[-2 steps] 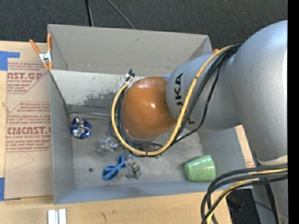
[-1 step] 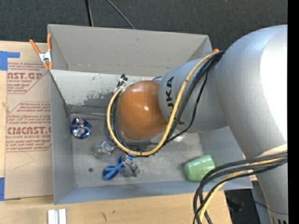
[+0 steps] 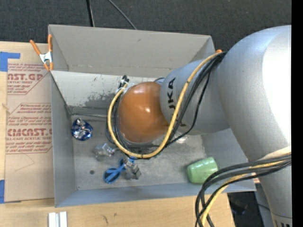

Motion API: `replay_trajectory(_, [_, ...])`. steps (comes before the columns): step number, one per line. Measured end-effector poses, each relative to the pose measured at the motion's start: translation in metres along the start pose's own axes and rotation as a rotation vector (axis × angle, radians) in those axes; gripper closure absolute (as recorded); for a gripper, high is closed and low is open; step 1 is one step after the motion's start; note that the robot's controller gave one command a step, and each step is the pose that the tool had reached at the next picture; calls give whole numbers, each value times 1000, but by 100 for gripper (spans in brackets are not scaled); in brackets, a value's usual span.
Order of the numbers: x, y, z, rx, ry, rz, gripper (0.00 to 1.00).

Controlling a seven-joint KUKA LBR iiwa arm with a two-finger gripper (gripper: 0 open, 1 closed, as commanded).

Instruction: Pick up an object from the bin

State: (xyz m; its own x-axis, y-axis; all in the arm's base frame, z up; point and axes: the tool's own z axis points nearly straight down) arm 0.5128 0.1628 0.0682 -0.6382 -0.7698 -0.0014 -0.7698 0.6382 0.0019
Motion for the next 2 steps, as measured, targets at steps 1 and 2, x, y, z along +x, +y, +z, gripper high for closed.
replay_trajectory(1, [0,0,0,0,-1,0,100])
replay_trajectory(2, [-2,0,-36,3,-3,1,100])
